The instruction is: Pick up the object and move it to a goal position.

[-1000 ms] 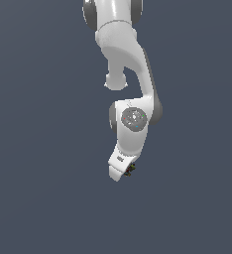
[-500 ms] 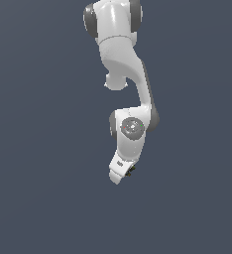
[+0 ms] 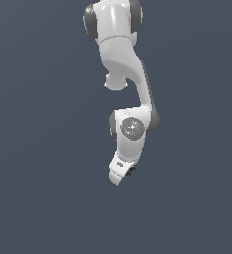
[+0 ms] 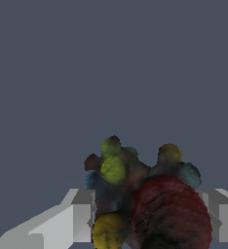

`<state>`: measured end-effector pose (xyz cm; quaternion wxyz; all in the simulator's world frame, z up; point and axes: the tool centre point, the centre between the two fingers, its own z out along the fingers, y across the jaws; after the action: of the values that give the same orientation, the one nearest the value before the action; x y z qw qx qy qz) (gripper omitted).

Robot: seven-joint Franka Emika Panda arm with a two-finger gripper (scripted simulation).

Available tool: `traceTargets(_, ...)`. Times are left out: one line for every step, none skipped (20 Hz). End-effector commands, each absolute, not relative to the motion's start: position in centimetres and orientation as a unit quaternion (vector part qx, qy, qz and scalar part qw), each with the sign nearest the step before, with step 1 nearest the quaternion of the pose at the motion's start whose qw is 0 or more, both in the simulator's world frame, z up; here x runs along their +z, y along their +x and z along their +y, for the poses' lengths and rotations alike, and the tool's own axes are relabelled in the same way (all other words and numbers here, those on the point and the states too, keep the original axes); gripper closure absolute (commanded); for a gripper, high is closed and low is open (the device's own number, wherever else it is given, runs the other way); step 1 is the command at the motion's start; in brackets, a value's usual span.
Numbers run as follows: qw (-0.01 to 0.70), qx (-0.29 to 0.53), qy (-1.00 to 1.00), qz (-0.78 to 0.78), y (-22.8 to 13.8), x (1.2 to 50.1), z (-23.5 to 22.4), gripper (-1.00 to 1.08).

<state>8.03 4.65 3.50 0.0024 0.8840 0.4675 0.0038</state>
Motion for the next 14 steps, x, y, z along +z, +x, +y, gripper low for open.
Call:
traceTargets(0.0,0.0,0.884,0.468,7.7,3.0,4.7,1.08)
traceTargets(0.0,0.0,0.884,0.468,7.7,3.0,4.7,1.08)
traceTargets(0.0,0.0,0.884,0.468,7.7,3.0,4.7,1.08)
traceTargets(0.002,0.004,0.884,0.467,8.0,3.5,4.6,1.08)
traceTargets(0.002,0.004,0.884,0.467,8.0,3.5,4.6,1.08)
traceTargets(0.002,0.004,0.884,0.467,8.0,3.5,4.6,1.08)
traceTargets(0.002,0.004,0.884,0.467,7.9,3.5,4.5,1.08)
traceTargets(0.002,0.004,0.884,0.467,7.8,3.6,4.4,1.08)
traceTargets(0.002,0.004,0.884,0.467,7.7,3.6,4.3,1.08)
traceTargets(0.002,0.004,0.884,0.467,7.6,3.6,4.1,1.08)
traceTargets(0.002,0.004,0.884,0.467,7.5,3.7,4.0,1.08)
traceTargets(0.002,0.004,0.884,0.467,7.3,3.7,3.7,1.08)
traceTargets(0.002,0.004,0.884,0.467,7.1,3.8,3.5,1.08)
traceTargets(0.002,0.004,0.884,0.467,6.9,3.8,3.2,1.08)
